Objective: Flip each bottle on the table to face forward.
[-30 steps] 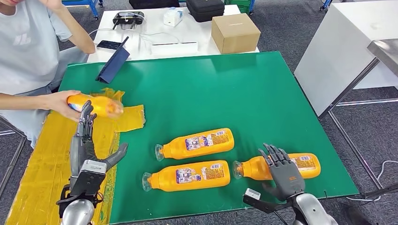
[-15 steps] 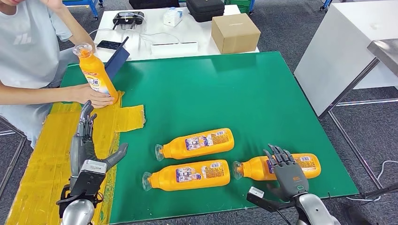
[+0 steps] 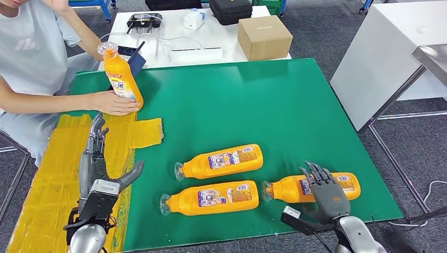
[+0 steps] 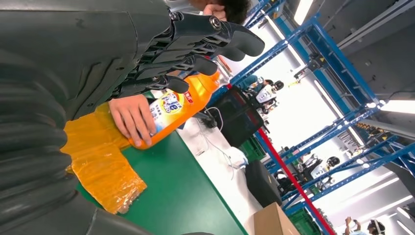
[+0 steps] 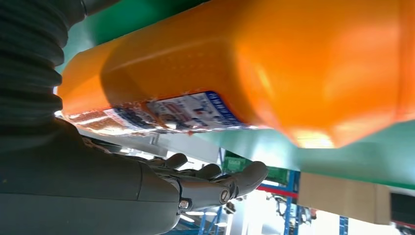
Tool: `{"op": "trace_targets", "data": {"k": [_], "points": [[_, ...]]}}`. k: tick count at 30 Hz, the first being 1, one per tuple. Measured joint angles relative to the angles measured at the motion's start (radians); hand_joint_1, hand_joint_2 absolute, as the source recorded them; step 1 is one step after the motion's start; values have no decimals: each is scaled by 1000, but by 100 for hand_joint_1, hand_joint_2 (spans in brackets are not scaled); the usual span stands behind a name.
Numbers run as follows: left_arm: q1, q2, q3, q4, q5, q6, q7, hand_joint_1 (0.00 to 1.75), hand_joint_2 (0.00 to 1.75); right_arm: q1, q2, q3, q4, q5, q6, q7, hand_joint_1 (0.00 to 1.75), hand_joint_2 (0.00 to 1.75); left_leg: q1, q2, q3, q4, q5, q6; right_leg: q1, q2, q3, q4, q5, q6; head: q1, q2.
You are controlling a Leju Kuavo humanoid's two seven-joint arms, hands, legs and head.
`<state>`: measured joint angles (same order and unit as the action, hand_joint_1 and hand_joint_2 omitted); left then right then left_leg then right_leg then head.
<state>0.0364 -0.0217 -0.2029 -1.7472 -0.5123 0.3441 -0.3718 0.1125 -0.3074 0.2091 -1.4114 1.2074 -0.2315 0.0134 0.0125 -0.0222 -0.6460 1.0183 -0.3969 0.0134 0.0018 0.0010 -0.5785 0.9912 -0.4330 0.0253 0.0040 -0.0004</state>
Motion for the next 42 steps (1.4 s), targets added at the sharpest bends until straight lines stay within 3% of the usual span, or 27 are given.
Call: {"op": "trace_targets", "data": {"k": [13, 14, 17, 18, 19, 29, 42], "points": [[-1, 0, 0, 6, 27, -9, -3, 0, 175, -30, -66, -47, 58, -116, 181, 28, 1, 175, 0, 0, 7, 0, -3, 3, -1, 0, -1, -2, -1, 1, 0, 0], [-2, 1, 0, 9, 29, -9, -3, 0, 175, -32, -72, -48, 64, -125, 188, 31, 24, 175, 0, 0, 9, 0, -3, 4, -1, 0, -1, -2, -2, 1, 0, 0], [-6, 1, 0, 19, 33, -9, -4, 0, 175, -41, -88, -50, 87, -146, 206, 42, 148, 175, 0, 0, 11, 0, -4, 5, 0, 0, 0, -2, -2, 2, 0, 0], [-7, 1, -1, 23, 35, -8, -5, 0, 175, -42, -93, -50, 94, -152, 213, 46, 168, 175, 0, 0, 12, 0, -4, 5, -1, 0, 1, -2, -2, 2, 0, 0], [-8, 1, -1, 26, 37, -8, -5, 0, 175, -42, -98, -50, 100, -159, 220, 49, 175, 175, -1, 0, 12, 0, -4, 5, -1, 0, 1, -3, -2, 2, 0, 0], [-27, 4, -6, 60, 65, -3, -18, 0, 175, -45, -163, -48, 134, -241, 272, 68, 175, 175, -2, -3, 13, 0, -3, 7, -2, 0, 5, -5, -2, 5, 0, 0], [-33, 5, -11, 78, 66, 1, -18, 0, 175, -46, -181, -47, 145, -246, 277, 68, 175, 175, -2, -3, 13, 0, -4, 8, -2, 0, 6, -8, -2, 6, 0, 0]]}}
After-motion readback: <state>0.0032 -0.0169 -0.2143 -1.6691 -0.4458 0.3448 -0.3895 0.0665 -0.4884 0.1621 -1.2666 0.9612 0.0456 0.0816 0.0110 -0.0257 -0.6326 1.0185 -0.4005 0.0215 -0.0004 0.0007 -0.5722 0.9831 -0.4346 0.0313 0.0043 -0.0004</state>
